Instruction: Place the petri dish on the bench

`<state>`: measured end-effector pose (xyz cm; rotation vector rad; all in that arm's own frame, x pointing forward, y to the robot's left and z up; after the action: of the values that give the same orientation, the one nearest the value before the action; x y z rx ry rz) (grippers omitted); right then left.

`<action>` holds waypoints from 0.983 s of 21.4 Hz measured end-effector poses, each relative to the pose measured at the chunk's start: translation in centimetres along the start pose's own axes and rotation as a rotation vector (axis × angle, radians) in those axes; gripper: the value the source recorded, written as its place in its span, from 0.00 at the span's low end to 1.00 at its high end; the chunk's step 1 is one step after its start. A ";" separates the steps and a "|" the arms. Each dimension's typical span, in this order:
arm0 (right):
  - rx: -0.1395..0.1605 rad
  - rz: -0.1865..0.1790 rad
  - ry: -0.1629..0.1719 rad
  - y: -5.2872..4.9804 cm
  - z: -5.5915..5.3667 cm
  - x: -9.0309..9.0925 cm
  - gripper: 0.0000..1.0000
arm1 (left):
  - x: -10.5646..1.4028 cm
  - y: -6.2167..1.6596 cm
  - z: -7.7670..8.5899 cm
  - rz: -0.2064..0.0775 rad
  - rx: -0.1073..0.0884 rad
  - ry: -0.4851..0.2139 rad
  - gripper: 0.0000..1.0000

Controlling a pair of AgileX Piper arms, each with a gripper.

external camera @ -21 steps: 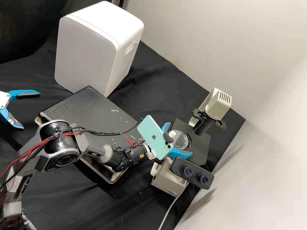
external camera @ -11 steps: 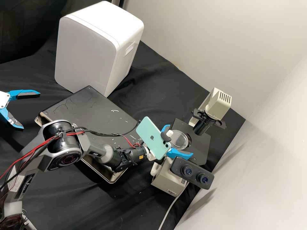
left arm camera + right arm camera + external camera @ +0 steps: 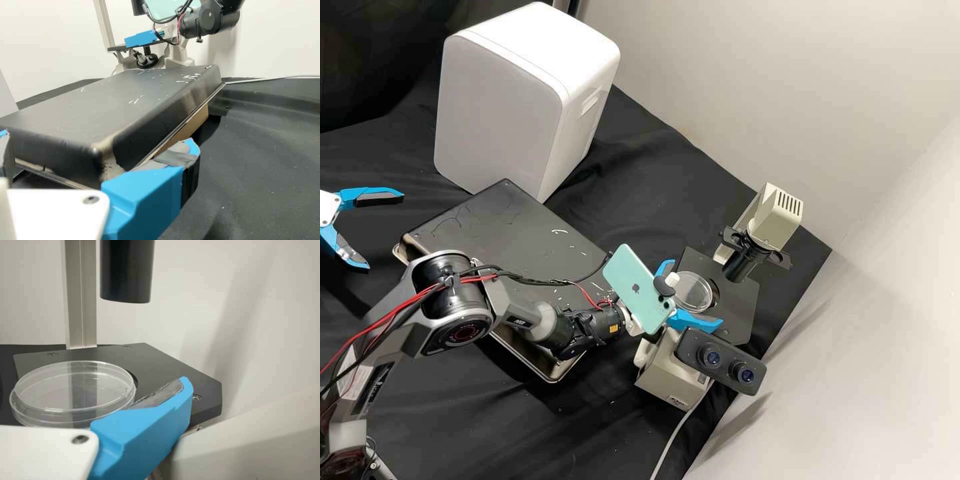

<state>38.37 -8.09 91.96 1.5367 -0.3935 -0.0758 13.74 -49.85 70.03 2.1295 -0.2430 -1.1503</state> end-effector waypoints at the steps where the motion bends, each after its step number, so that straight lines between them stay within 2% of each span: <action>1: 0.000 0.000 0.000 0.0 0.0 0.0 0.00 | 0.0 0.00 0.0 0.000 0.000 0.000 1.00; 14: 0.012 -0.002 0.000 0.0 0.0 0.0 0.00 | 0.0 -0.03 0.1 -0.002 0.001 -0.008 1.00; 21: 0.003 -0.011 0.017 -0.1 -0.1 0.0 0.00 | 0.1 -0.18 0.1 -0.010 -0.002 -0.009 1.00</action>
<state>38.40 -7.96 91.82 1.5416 -0.3716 -0.0709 13.65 -49.83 69.81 2.1259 -0.2353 -1.1660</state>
